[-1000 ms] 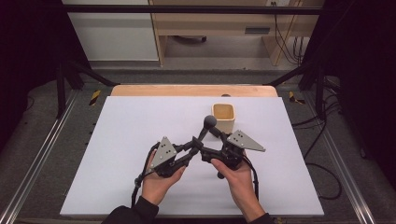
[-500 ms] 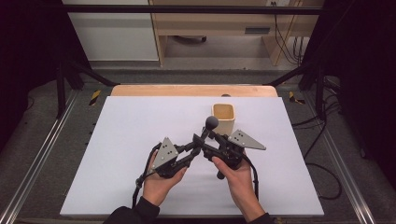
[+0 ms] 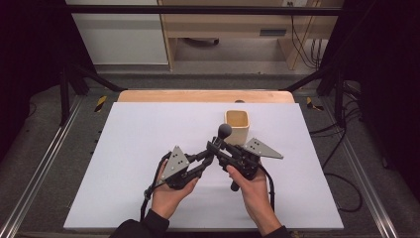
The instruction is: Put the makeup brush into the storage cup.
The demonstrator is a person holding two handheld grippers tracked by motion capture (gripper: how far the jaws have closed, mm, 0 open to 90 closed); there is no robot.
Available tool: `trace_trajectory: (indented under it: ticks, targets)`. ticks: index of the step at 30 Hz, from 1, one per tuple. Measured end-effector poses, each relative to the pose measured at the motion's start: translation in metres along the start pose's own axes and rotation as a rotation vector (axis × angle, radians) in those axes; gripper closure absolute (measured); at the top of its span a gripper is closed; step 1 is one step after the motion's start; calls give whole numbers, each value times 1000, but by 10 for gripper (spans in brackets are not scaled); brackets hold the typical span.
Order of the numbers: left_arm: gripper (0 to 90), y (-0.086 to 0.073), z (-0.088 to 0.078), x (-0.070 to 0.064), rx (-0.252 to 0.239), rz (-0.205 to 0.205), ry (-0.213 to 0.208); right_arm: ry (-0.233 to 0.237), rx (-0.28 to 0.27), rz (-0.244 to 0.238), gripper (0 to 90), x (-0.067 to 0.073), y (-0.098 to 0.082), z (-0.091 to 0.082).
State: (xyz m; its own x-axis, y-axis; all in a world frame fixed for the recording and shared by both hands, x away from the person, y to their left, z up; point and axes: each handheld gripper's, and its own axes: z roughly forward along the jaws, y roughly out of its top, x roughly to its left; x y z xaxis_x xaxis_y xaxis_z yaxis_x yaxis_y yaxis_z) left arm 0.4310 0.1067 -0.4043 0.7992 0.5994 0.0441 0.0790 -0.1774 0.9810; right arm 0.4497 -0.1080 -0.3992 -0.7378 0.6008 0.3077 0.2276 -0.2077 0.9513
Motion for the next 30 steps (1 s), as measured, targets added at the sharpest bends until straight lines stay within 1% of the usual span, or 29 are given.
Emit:
trace_trajectory:
  ticks: [7,11,12,15,16,17,18,19,20,21,22,23,24,25,27,28,29,30]
  targets:
    - [744,-2,1,0,6,-5,-4,12,9,0,689,-1,0,0]
    - [744,-2,1,0,14,1,-2,13,20,-2,694,-1,-1,0]
    - [743,-3,2,0,15,-1,-4,11,23,-15,697,0,-1,0]
    - [740,-3,2,1,21,-3,-8,8,23,-27,698,0,-1,0]
    - [740,-3,3,1,23,-10,-11,9,24,-35,699,0,-1,0]
    - [736,-3,3,1,27,-12,-10,6,28,-43,699,0,-1,0]
    - [712,-4,3,1,33,-16,-12,-9,31,-59,700,0,0,-1]
    - [712,-5,3,2,44,-19,-12,-9,31,-59,700,0,0,-1]
    - [692,-6,3,2,48,-17,-7,-18,35,-65,700,-1,0,-2]
    - [677,-7,2,3,48,-22,-7,-23,35,-67,700,-3,1,-3]
    - [669,-8,2,3,50,-20,-6,-31,35,-81,700,-6,1,-4]
    - [663,-8,1,4,51,-22,-1,-37,38,-76,700,-7,2,-5]
    - [650,-10,0,6,56,-24,0,-48,43,-80,700,-10,2,-7]
    - [644,-10,0,6,56,-24,0,-48,43,-80,700,-10,2,-7]
    - [634,-11,0,7,63,-23,5,-61,51,-97,700,-14,3,-10]
    - [624,-12,-1,8,66,-21,7,-64,50,-98,700,-15,3,-10]
    - [594,-12,-1,8,67,-22,9,-80,54,-99,700,-16,4,-12]
    - [594,-12,-2,9,71,-21,15,-80,54,-99,700,-16,4,-12]
